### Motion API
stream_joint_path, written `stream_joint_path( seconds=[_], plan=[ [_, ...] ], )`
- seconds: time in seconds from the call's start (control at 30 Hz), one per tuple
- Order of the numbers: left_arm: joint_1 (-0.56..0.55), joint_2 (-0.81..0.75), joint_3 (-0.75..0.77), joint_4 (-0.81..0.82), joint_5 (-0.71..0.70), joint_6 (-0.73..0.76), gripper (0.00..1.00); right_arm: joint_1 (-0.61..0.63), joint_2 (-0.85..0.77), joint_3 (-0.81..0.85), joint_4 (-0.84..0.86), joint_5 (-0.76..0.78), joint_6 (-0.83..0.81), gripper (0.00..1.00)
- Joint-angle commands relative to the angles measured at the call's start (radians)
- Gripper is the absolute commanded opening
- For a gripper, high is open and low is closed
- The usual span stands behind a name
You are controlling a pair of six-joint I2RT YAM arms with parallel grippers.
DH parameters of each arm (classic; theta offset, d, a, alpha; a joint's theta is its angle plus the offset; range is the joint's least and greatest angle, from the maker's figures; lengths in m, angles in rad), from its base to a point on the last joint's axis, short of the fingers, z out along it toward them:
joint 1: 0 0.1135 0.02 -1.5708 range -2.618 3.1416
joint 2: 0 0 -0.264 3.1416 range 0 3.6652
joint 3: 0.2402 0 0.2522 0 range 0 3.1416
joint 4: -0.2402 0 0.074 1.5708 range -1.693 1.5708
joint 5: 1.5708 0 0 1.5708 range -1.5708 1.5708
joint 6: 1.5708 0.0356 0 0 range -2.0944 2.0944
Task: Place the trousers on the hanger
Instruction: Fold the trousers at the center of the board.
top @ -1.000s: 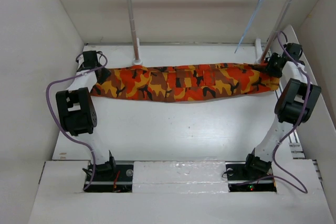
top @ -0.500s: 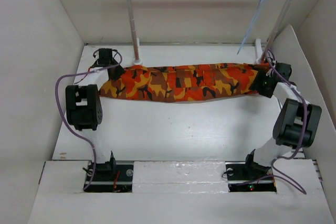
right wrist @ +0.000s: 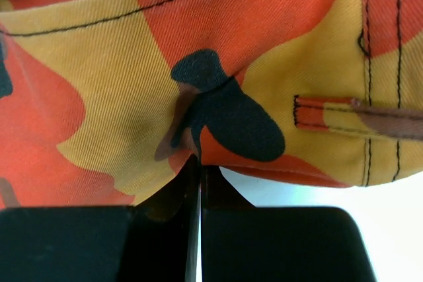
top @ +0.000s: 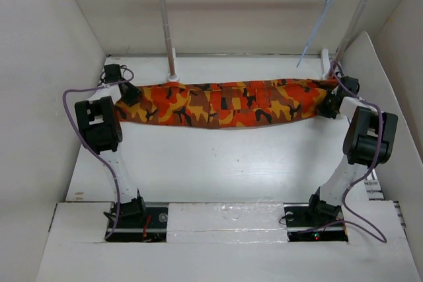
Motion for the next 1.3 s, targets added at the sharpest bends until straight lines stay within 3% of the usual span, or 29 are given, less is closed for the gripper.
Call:
stream_joint_path(
  seconds=[0.0,0.27,0.43,0.5,0.6,0.7,0.8,0.87,0.9,1.03,1.13,1.2,1.27],
  plan=[
    [0.062,0.001,-0.043,-0.064,0.009,0.001,0.30,0.012,-0.045,-0.016,0.031,0.057,-0.013,0.00],
    [0.188,-0.125,-0.247,-0.060,0.021,0.035,0.30,-0.073,-0.376,-0.375,0.037,0.059,-0.040,0.00],
    [0.188,-0.212,-0.278,-0.188,-0.239,0.073,0.30,-0.128,-0.558,-0.496,-0.050,0.036,-0.092,0.00],
    [0.188,-0.274,-0.366,-0.203,-0.307,0.067,0.30,-0.162,-0.631,-0.551,-0.125,0.021,-0.129,0.00],
    [0.188,-0.407,-0.457,-0.196,-0.383,0.047,0.30,-0.258,-0.788,-0.594,-0.226,-0.012,-0.190,0.00],
    [0.188,-0.461,-0.450,-0.237,-0.402,0.014,0.30,-0.320,-0.915,-0.605,-0.297,-0.057,-0.221,0.00],
    [0.188,-0.493,-0.407,-0.272,-0.385,-0.028,0.29,-0.311,-0.889,-0.601,-0.273,-0.191,-0.215,0.37],
    [0.143,-0.530,-0.378,-0.274,-0.371,-0.029,0.30,-0.311,-0.833,-0.549,-0.287,-0.207,-0.230,0.62],
    [0.114,-0.545,-0.339,-0.281,-0.367,-0.029,0.30,-0.311,-0.822,-0.532,-0.288,-0.220,-0.235,0.65],
    [-0.131,-0.604,-0.293,-0.219,-0.324,0.024,0.25,-0.288,-0.803,-0.457,-0.287,-0.237,-0.201,0.67],
    [-0.407,-0.665,-0.328,-0.127,-0.270,0.038,0.00,-0.288,-0.812,-0.430,-0.316,-0.115,-0.175,0.68],
    [-0.571,-0.674,-0.357,-0.078,-0.209,0.021,0.00,-0.323,-0.813,-0.440,-0.321,-0.066,-0.166,0.71],
    [-0.668,-0.665,-0.367,-0.067,-0.209,-0.003,0.00,-0.398,-0.794,-0.466,-0.308,-0.085,-0.154,0.71]
  ],
)
